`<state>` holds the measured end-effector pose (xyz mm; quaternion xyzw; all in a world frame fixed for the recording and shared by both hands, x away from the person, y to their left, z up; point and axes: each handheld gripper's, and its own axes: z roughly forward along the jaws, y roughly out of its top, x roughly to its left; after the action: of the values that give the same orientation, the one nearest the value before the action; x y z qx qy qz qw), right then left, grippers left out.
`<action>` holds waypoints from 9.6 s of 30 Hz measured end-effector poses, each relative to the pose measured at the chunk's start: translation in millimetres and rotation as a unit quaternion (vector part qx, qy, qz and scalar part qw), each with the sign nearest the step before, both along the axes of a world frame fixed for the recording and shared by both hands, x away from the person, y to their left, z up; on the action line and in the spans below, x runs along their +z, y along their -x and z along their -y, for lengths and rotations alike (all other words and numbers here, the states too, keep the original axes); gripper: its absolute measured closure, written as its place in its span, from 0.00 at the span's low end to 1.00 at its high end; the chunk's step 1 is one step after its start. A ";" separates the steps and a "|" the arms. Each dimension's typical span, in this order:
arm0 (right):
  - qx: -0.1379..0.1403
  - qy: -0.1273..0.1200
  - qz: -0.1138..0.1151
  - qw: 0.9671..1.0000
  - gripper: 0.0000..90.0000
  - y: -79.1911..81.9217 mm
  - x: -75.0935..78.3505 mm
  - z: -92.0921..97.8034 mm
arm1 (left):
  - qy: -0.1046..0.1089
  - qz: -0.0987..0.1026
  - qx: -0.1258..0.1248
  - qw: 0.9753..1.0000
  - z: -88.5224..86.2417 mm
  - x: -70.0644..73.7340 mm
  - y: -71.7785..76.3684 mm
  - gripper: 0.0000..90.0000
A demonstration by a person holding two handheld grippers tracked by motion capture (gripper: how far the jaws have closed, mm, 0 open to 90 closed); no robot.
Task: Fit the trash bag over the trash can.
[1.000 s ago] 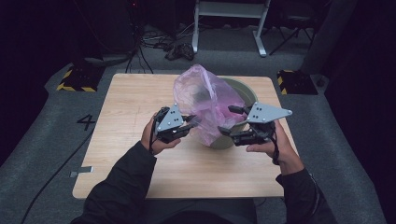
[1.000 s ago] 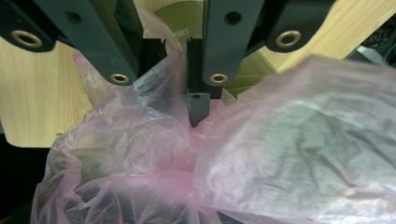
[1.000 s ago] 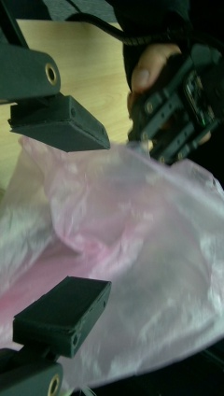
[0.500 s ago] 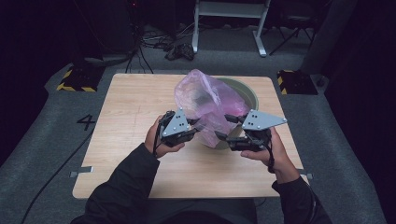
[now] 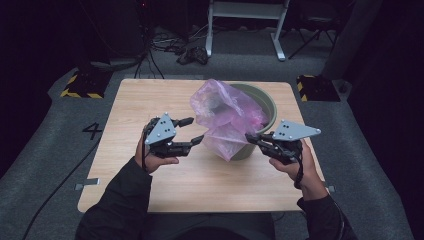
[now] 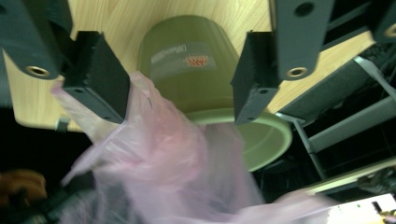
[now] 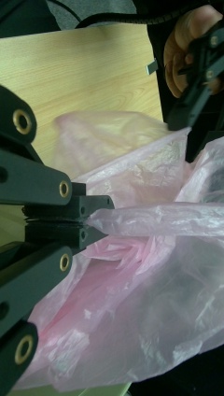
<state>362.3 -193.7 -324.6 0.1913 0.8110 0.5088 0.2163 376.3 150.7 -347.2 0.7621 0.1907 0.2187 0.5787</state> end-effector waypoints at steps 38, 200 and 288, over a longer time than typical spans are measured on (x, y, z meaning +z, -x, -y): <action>-0.055 -0.012 -0.009 0.998 0.99 2.6 -4.9 49.2 | 0.001 0.026 0.044 0.999 24.1 6.3 -25.9 1.00; -0.089 0.060 -0.033 0.994 0.32 -91.2 30.0 43.9 | -0.042 -0.022 0.045 0.998 20.0 -37.2 -47.7 0.30; -0.083 0.018 -0.102 0.991 1.00 -112.3 9.8 54.6 | -0.050 0.048 -0.083 0.994 69.8 -11.4 35.5 0.17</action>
<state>474.6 -248.4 -314.8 0.3046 0.8192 0.4523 0.1776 340.9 80.9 -358.5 0.7919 0.0875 0.2154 0.5646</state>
